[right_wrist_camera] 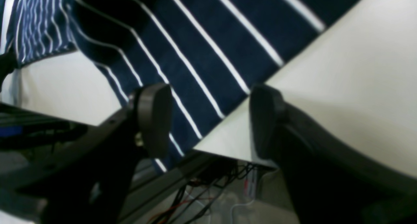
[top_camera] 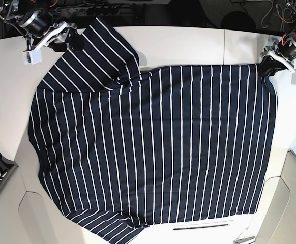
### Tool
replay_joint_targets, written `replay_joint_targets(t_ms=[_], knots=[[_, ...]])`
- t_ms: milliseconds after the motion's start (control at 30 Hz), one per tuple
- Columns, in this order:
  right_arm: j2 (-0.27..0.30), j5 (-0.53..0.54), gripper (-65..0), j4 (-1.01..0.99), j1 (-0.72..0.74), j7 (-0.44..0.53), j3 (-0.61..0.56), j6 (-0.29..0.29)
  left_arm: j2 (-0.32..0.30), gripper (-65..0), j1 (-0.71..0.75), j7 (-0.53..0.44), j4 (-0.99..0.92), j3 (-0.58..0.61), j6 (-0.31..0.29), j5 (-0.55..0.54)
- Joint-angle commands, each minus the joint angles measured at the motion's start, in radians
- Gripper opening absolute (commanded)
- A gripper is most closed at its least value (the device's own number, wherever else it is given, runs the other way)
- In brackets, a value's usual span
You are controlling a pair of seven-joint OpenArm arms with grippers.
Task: Fold the T-shirt properly
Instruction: 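Grasp the shirt edge corners with both grippers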
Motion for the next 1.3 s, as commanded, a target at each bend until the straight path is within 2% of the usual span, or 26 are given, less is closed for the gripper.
replay_joint_targets(t_ms=[0,367,567,700,1067,1267], knots=[[0.008,0.016,-27.5,0.013,-0.004,0.019,-0.007,0.006,-0.011,-47.9,0.009,0.032,0.004,0.000,-0.001,0.018],[0.008,0.013,-27.5,0.008,-0.004,0.019,-0.033,-0.009,-0.011,-47.9,0.009,0.058,0.004,0.000,-0.001,0.017],[0.008,0.013,-27.5,0.010,-0.004,0.007,0.035,-0.009,-0.011,-47.9,0.009,0.069,0.004,0.000,-0.001,0.018],[0.008,0.005,-27.5,0.010,-0.004,0.005,0.062,-0.042,-0.011,-47.9,0.009,0.069,0.004,0.000,-0.001,0.018],[0.005,0.009,-27.5,-0.006,-0.003,0.023,0.048,-0.042,-0.011,-47.9,0.006,0.064,0.004,0.000,-0.001,0.018],[-0.023,0.023,-27.5,-0.126,0.013,0.022,0.001,-0.031,-0.011,-47.9,0.006,0.061,0.004,0.000,-0.001,0.018]])
